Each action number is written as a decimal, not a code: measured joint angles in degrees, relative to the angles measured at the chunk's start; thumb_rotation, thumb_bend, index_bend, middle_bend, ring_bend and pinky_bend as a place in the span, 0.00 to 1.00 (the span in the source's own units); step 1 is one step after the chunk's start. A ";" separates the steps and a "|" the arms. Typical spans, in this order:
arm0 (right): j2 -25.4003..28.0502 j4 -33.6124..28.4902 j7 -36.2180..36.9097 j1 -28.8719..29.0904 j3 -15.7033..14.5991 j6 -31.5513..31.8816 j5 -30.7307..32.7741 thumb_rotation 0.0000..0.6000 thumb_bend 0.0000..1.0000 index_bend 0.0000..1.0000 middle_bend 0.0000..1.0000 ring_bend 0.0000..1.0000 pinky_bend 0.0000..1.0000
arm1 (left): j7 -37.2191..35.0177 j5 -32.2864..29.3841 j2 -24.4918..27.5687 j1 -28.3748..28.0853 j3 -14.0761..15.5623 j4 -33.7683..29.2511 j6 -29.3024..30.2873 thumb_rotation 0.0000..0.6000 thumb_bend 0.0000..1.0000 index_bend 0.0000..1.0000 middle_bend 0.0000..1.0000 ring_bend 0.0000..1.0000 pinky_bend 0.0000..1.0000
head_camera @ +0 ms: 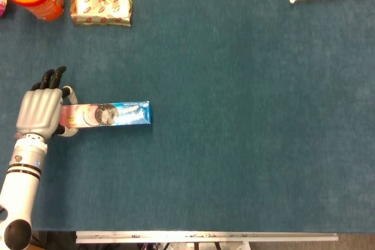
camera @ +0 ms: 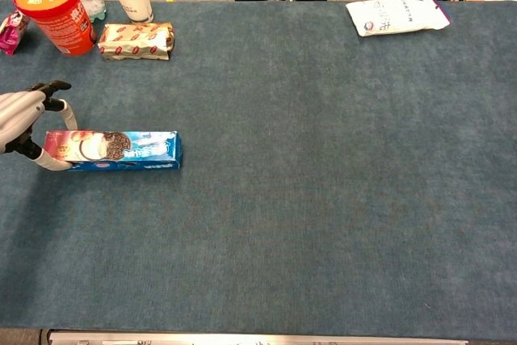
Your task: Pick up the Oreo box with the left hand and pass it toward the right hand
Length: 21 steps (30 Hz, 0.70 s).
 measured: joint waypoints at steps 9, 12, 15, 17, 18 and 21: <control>0.11 -0.13 0.09 -0.04 0.06 0.24 -0.18 1.00 0.18 0.37 0.30 0.31 0.45 | -4.21 0.63 0.39 0.95 -0.90 -1.63 0.28 1.00 0.24 0.82 0.07 0.04 0.24; 0.10 -0.12 0.08 -0.05 0.07 0.20 -0.12 1.00 0.18 0.37 0.30 0.31 0.45 | -5.27 0.70 0.51 1.23 -1.07 -1.92 0.26 1.00 0.24 0.82 0.08 0.04 0.24; 0.08 -0.08 0.08 -0.04 0.07 0.16 -0.08 1.00 0.18 0.37 0.30 0.31 0.45 | -6.44 0.65 0.62 1.47 -1.31 -2.16 0.18 1.00 0.24 0.83 0.08 0.04 0.25; 0.07 -0.05 0.07 -0.03 0.07 0.11 -0.06 1.00 0.18 0.37 0.30 0.31 0.45 | -7.45 0.55 0.74 1.65 -1.53 -2.41 0.05 1.00 0.24 0.83 0.08 0.04 0.25; 0.06 -0.04 0.07 -0.03 0.08 0.10 -0.03 1.00 0.18 0.37 0.30 0.31 0.45 | -7.88 0.50 0.81 1.73 -1.63 -2.54 -0.01 1.00 0.24 0.83 0.08 0.05 0.25; 0.04 0.02 0.14 -0.04 0.09 0.05 0.07 1.00 0.18 0.37 0.30 0.31 0.45 | -9.23 0.24 1.09 1.96 -1.98 -3.09 -0.26 1.00 0.24 0.83 0.08 0.05 0.25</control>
